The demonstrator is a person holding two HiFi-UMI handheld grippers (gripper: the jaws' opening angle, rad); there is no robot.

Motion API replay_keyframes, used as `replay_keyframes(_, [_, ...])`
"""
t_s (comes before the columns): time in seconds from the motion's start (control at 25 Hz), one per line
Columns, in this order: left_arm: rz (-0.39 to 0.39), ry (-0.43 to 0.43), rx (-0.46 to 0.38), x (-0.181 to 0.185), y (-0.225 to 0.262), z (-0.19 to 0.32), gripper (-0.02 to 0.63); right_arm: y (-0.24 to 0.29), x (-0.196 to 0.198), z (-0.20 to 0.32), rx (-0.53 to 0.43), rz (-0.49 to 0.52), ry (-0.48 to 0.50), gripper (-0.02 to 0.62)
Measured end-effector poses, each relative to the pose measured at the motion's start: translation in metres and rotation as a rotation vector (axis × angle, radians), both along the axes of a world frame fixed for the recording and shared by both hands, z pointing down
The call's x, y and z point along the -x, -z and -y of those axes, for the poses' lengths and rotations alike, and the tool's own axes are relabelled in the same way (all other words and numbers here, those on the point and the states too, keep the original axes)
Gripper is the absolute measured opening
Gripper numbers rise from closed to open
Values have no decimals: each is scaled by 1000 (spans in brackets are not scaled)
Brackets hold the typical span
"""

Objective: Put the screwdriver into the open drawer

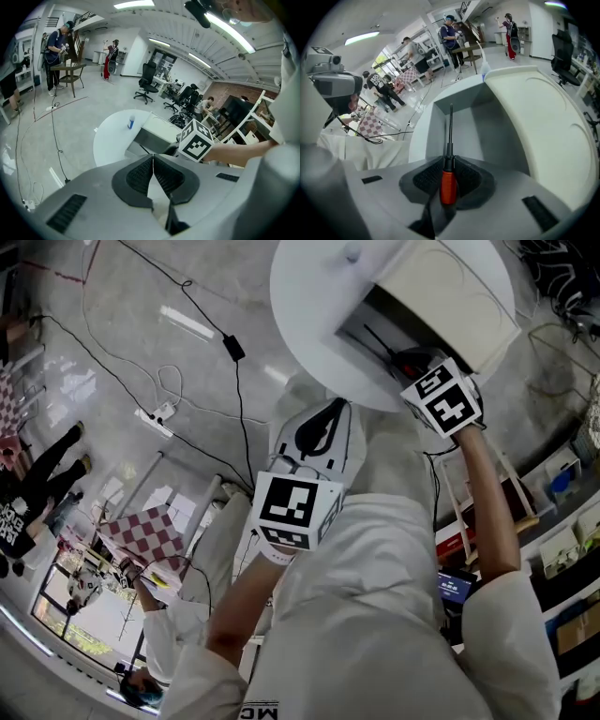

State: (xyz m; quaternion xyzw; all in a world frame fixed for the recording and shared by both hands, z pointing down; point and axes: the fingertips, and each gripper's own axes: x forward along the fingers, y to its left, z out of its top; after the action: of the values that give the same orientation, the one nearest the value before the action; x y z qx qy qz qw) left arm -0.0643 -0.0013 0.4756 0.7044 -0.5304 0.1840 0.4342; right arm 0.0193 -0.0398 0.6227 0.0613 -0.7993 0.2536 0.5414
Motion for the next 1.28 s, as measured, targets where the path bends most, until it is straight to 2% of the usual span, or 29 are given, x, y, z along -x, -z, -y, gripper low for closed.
replay_keyframes(0.24, [-1, 4, -2, -1, -2, -6, 15, -10, 1, -6, 8, -22, 44, 129])
replay_keyframes(0.68, [-2, -23, -19, -7, 4, -3, 15, 6, 3, 1, -20, 12, -4, 129])
replay_keyframes(0.8, [2, -44, -35, -10, 11, 0, 15, 15, 1, 4, -39, 21, -40, 124])
replay_keyframes(0.88, [3, -55, -45, -11, 16, 3, 15, 23, -3, 7, -49, 25, -79, 97])
replay_keyframes(1.28, [23, -80, -91, -19, 45, 11, 15, 77, -23, 19, -113, 110, -219, 77])
